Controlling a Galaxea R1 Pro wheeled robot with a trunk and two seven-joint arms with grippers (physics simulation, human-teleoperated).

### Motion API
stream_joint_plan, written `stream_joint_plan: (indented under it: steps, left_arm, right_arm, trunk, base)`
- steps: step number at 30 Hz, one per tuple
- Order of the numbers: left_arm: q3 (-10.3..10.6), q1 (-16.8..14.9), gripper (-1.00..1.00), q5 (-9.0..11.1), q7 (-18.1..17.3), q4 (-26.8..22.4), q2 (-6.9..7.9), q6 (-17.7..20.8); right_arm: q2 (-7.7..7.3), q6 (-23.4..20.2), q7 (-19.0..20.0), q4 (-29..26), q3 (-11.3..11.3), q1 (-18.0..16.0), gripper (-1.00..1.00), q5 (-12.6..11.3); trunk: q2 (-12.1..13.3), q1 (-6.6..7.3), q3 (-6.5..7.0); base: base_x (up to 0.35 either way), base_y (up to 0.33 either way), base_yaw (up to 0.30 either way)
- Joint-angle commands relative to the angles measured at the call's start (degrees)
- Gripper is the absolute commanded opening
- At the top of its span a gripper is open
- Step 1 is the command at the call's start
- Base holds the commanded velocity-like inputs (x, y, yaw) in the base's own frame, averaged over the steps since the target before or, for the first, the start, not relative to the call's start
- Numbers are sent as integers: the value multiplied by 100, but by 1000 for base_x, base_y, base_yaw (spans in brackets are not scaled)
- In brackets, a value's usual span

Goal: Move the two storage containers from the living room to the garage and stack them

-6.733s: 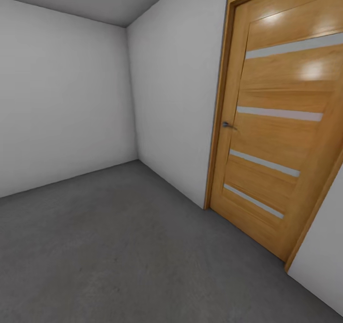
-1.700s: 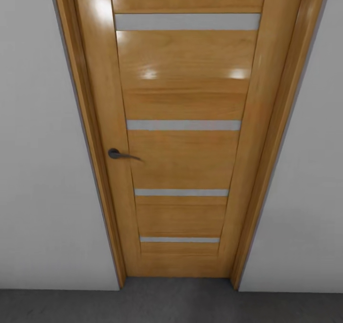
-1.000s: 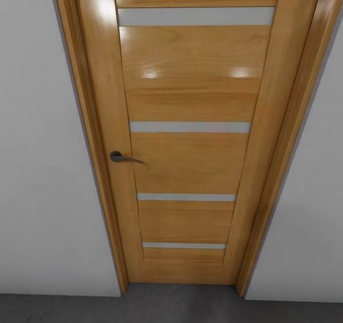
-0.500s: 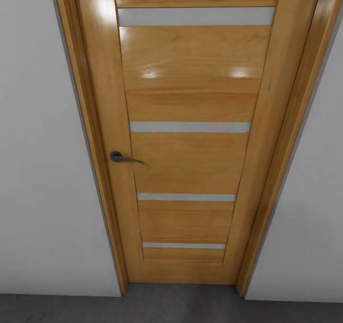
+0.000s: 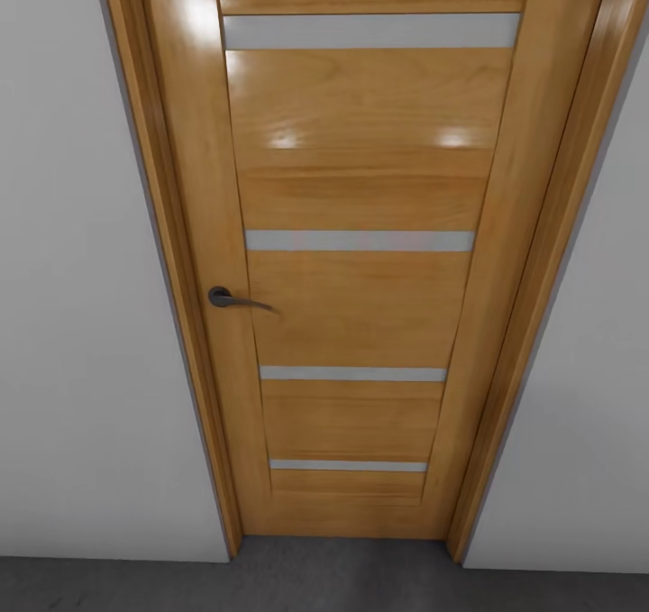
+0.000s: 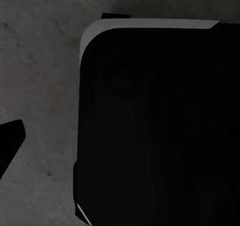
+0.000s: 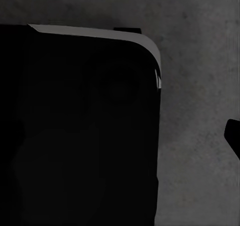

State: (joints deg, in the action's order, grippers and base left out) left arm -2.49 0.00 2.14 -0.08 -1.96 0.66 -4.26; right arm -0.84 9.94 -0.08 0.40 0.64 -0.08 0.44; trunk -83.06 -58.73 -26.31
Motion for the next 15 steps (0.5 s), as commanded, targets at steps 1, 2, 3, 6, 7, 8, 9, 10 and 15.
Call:
stream_joint_plan:
  steps: [1, 2, 3, 6, 7, 8, 9, 10, 15]
  left_arm:
    - [-20, 0, 100, 21, -1, -1, -2, -13]
    - [-54, -9, 100, 50, -1, 2, -35, 18]
    - [-78, -9, 100, 50, -1, 2, -48, 19]
    - [-79, -7, 100, 52, -1, 3, -48, 16]
    - [-80, -4, 100, 66, -1, 3, -70, 2]
    - [-79, -2, 100, 79, -1, 3, -84, -4]
    - [-79, -2, 100, 84, -1, 3, -89, -6]
    - [-78, -1, 100, 91, -1, 3, -97, -9]
    - [-77, 0, 100, 101, -1, 3, -107, -13]
  right_arm:
    - [0, 24, -1, 4, 6, -1, 100, 3]
    - [-22, 43, -10, -4, 39, -1, 100, 36]
    - [-22, 43, -10, -4, 41, -1, 100, 44]
    - [-22, 37, -8, -4, 41, -1, 100, 41]
    - [-29, 31, -5, -4, 41, -1, 100, 38]
    - [-35, 32, -6, -4, 41, -1, 100, 37]
    - [-37, 33, -5, -4, 41, -1, 100, 37]
    - [-41, 33, -7, -4, 41, -1, 100, 36]
    - [-40, 34, -9, -4, 39, -1, 100, 26]
  trunk:
    - [-2, 0, -4]
    - [-2, 0, -4]
    - [-2, 0, -4]
    - [-2, 0, -4]
    - [-2, 0, -4]
    - [-2, 0, -4]
    - [-2, 0, -4]
    - [-2, 0, -4]
    - [-2, 0, -4]
  base:
    - [0, 0, 0]
    - [0, 0, 0]
    - [0, 0, 0]
    - [0, 0, 0]
    - [0, 0, 0]
    - [0, 0, 0]
    - [0, 0, 0]
    - [0, 0, 0]
    - [0, 0, 0]
